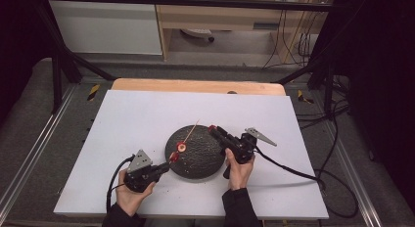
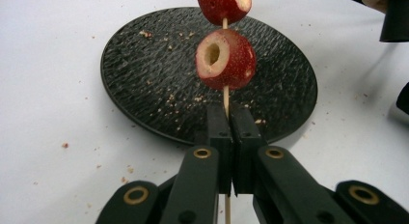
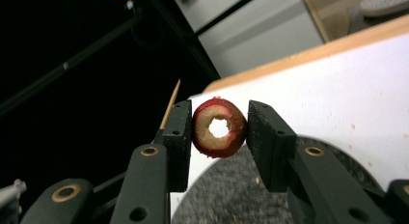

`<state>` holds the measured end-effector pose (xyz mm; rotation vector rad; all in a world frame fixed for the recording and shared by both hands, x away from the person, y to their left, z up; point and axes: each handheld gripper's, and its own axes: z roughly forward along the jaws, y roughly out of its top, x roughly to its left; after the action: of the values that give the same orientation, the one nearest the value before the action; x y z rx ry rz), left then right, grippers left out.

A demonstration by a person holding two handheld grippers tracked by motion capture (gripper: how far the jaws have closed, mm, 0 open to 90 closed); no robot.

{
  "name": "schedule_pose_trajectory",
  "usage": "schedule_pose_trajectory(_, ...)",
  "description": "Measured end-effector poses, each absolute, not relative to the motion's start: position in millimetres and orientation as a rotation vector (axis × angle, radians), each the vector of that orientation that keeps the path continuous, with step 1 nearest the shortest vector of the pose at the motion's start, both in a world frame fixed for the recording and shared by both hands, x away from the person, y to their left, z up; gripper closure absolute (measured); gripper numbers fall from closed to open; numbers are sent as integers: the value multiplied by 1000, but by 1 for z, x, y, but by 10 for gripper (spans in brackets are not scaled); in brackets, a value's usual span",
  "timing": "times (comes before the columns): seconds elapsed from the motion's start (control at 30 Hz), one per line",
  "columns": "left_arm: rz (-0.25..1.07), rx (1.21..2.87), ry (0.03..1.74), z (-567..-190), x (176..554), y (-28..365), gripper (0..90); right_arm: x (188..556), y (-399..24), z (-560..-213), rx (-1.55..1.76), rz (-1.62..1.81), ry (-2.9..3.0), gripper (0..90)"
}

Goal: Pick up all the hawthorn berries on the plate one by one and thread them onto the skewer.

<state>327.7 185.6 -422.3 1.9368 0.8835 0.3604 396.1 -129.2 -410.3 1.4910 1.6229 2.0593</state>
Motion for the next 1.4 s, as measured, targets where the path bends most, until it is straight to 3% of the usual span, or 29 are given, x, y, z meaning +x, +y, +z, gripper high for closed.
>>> schedule_pose_trajectory(1.4,325,1881,840,-415,322,134,882,407,-134,-395,1431,2266,1193,631)
